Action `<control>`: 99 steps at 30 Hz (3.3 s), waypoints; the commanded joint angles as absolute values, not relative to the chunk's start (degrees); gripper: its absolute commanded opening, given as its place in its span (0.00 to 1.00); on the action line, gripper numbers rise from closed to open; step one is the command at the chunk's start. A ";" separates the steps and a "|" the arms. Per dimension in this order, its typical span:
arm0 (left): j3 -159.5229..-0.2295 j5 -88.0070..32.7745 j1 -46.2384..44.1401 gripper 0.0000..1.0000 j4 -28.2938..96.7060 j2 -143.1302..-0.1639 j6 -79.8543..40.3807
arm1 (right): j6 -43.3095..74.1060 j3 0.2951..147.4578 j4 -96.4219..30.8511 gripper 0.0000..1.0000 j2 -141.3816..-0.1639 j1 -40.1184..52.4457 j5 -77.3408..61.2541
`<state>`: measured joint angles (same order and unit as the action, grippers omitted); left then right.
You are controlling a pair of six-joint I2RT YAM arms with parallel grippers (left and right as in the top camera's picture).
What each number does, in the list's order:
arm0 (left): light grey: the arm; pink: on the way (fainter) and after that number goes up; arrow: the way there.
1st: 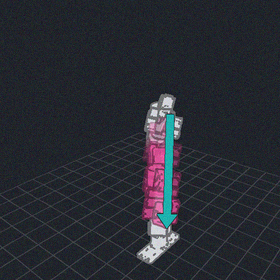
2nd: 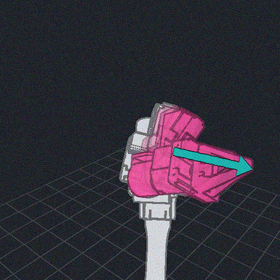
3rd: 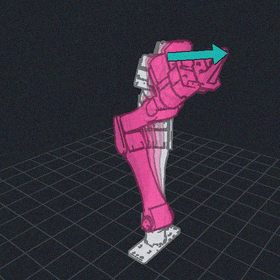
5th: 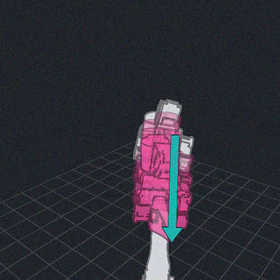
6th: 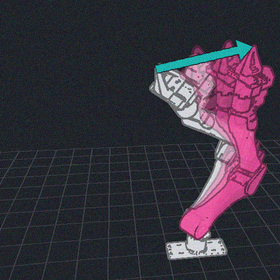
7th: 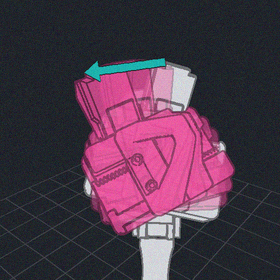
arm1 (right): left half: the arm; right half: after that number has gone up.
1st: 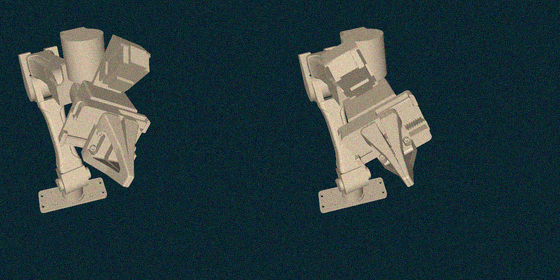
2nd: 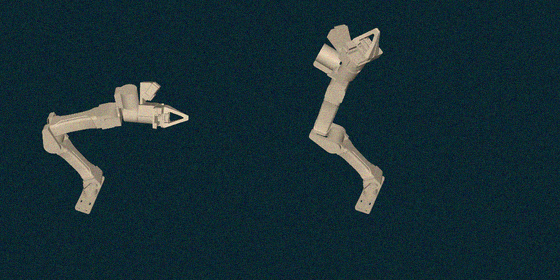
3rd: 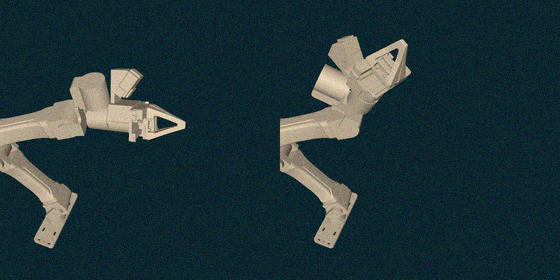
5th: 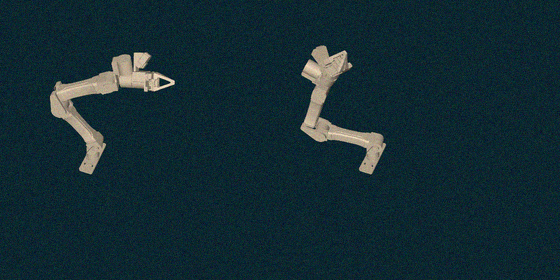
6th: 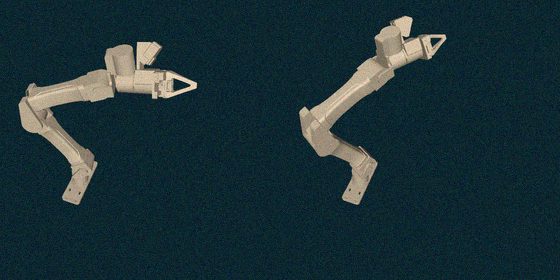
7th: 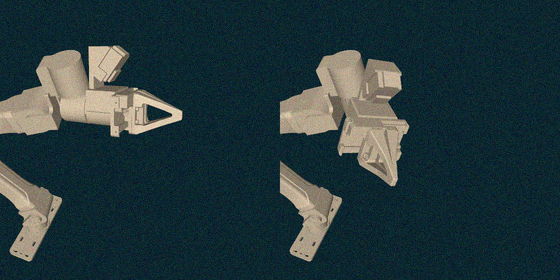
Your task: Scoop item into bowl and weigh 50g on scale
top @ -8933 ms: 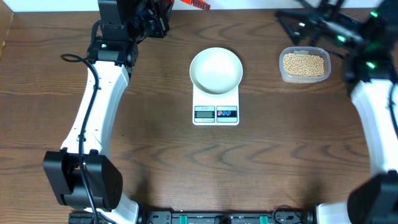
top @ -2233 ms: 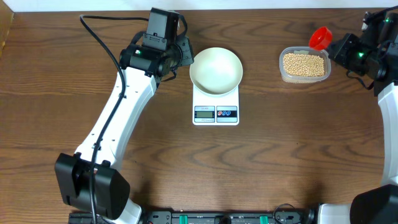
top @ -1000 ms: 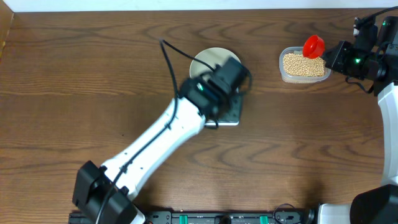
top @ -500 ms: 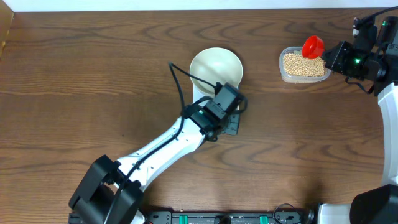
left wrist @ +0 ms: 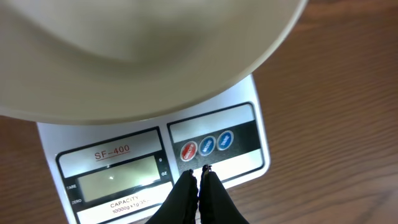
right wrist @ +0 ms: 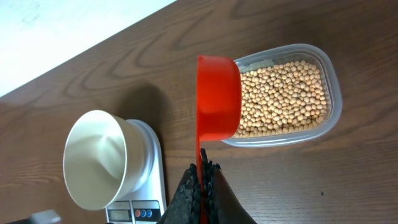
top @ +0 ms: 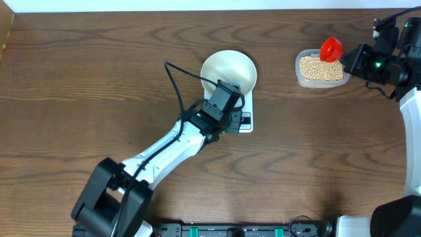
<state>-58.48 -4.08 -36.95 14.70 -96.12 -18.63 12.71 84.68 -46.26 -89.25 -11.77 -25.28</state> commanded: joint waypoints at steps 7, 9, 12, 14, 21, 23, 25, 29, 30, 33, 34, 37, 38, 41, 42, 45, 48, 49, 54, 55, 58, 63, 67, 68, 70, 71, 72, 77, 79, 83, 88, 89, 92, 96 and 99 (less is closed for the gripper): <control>-58.28 -4.45 -36.97 0.07 12.82 -99.35 -13.67 | 11.05 85.49 -46.39 0.01 -89.21 -11.97 -25.34; -58.28 -4.45 -37.08 0.07 11.88 -99.70 -12.62 | 11.05 85.49 -46.37 0.01 -89.21 -11.97 -25.12; -58.28 -4.47 -37.10 0.07 11.31 -100.68 -12.03 | 11.05 85.49 -46.41 0.01 -89.21 -11.97 -24.62; -58.28 -4.45 -37.08 0.07 11.20 -101.65 -12.03 | 11.05 85.49 -46.59 0.01 -89.21 -11.97 -24.51; -58.28 -4.43 -37.08 0.07 10.98 -103.74 -10.04 | 11.03 85.49 -46.59 0.01 -89.21 -11.97 -24.12; -58.28 -4.45 -37.08 0.07 10.07 -103.74 -9.80 | 11.03 85.49 -46.59 0.01 -89.21 -11.97 -24.12; -58.28 -4.43 -37.08 0.07 9.50 -103.74 -8.86 | 11.03 85.49 -46.59 0.01 -89.21 -11.97 -24.12; -58.28 -3.84 -37.08 0.07 8.97 -104.07 -7.05 | 11.03 85.49 -46.59 0.01 -89.21 -11.97 -24.12; -58.28 -2.87 -37.08 0.07 8.97 -104.29 -7.03 | 11.00 85.49 -46.63 0.01 -89.21 -11.97 -24.12; -58.28 -1.43 -37.04 0.07 8.75 -105.30 -6.02 | 10.63 85.49 -46.83 0.01 -89.21 -11.97 -24.12; -58.28 -1.43 -37.04 0.07 8.58 -105.62 -5.87 | 10.59 85.49 -46.85 0.01 -89.21 -11.97 -24.10; -58.28 -1.43 -37.04 0.07 8.19 -106.30 -5.78 | 10.59 85.49 -46.96 0.01 -89.21 -11.97 -24.10; -58.28 -1.43 -37.04 0.07 8.01 -106.37 -5.78 | 10.59 85.49 -46.96 0.01 -89.21 -11.97 -24.10; -58.28 -1.45 -37.04 0.07 7.55 -106.41 -5.80 | 10.59 85.49 -46.96 0.01 -89.21 -11.97 -24.10; -58.28 -1.45 -37.04 0.07 7.40 -106.41 -5.80 | 10.59 85.49 -46.96 0.01 -89.21 -11.97 -24.08; -58.28 -1.45 -37.04 0.07 7.11 -106.41 -5.80 | 10.59 85.49 -46.96 0.01 -89.21 -11.97 -23.92; -58.28 -1.48 -37.04 0.07 7.07 -106.41 -5.80 | 10.57 85.49 -46.96 0.01 -89.21 -11.97 -23.90; -58.28 -1.48 -37.04 0.07 7.14 -106.41 -5.82 | 10.55 85.49 -46.96 0.01 -89.21 -11.97 -23.90; -58.28 -2.15 -37.04 0.07 7.66 -106.41 -5.82 | 10.44 85.49 -46.96 0.01 -89.21 -11.97 -23.90; -58.28 -2.13 -37.04 0.07 7.90 -106.41 -5.82 | 10.39 85.49 -46.96 0.01 -89.21 -11.97 -23.90; -58.28 -2.09 -37.04 0.07 8.71 -106.41 -5.82 | 10.37 85.49 -46.96 0.01 -89.21 -11.97 -23.90; -58.28 -2.11 -37.04 0.07 8.75 -106.43 -5.85 | 10.37 85.49 -46.96 0.01 -89.21 -11.97 -23.90; -58.28 -2.35 -37.04 0.07 8.67 -106.43 -6.26 | 10.17 85.49 -46.96 0.01 -89.21 -11.97 -23.88; -58.28 -2.35 -37.06 0.07 8.67 -106.43 -6.26 | 10.17 85.49 -46.96 0.01 -89.21 -11.97 -23.90; -58.28 -2.39 -37.06 0.07 8.67 -106.43 -6.26 | 10.17 85.49 -46.94 0.01 -89.21 -11.97 -23.90; -58.28 -2.52 -37.06 0.08 8.67 -106.41 -6.26 | 10.17 85.49 -46.94 0.01 -89.21 -11.97 -23.90; -58.28 -2.55 -37.06 0.07 8.67 -106.41 -6.28 | 10.17 85.49 -46.94 0.01 -89.21 -11.97 -23.88; -58.28 -2.57 -37.08 0.07 8.49 -106.43 -6.74 | 10.17 85.49 -46.94 0.01 -89.21 -11.97 -23.88; -58.28 -2.55 -37.08 0.07 8.40 -106.43 -6.92 | 10.17 85.49 -46.94 0.01 -89.21 -11.97 -23.88; -58.28 -2.57 -37.10 0.07 8.01 -106.41 -7.38 | 10.17 85.49 -46.94 0.01 -89.21 -11.97 -23.88; -58.28 -3.86 -37.08 0.07 8.01 -106.41 -7.55 | 10.17 85.49 -46.94 0.01 -89.21 -11.97 -23.88; -58.28 -4.36 -37.10 0.07 7.97 -106.43 -7.57 | 10.17 85.49 -46.94 0.01 -89.21 -11.97 -23.88; -58.28 -4.45 -37.08 0.07 8.08 -106.43 -7.55 | 10.17 85.49 -46.94 0.01 -89.21 -11.97 -23.86; -58.28 -4.51 -37.10 0.07 8.25 -106.43 -7.79 | 10.17 85.49 -46.96 0.01 -89.21 -11.97 -23.42; -58.28 -4.49 -37.08 0.07 8.58 -106.43 -7.79 | 10.17 85.49 -46.96 0.01 -89.21 -11.97 -23.44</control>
<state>-58.48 -4.14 -36.97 7.70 -105.30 -7.46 11.05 84.68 -46.89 -89.25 -11.77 -23.73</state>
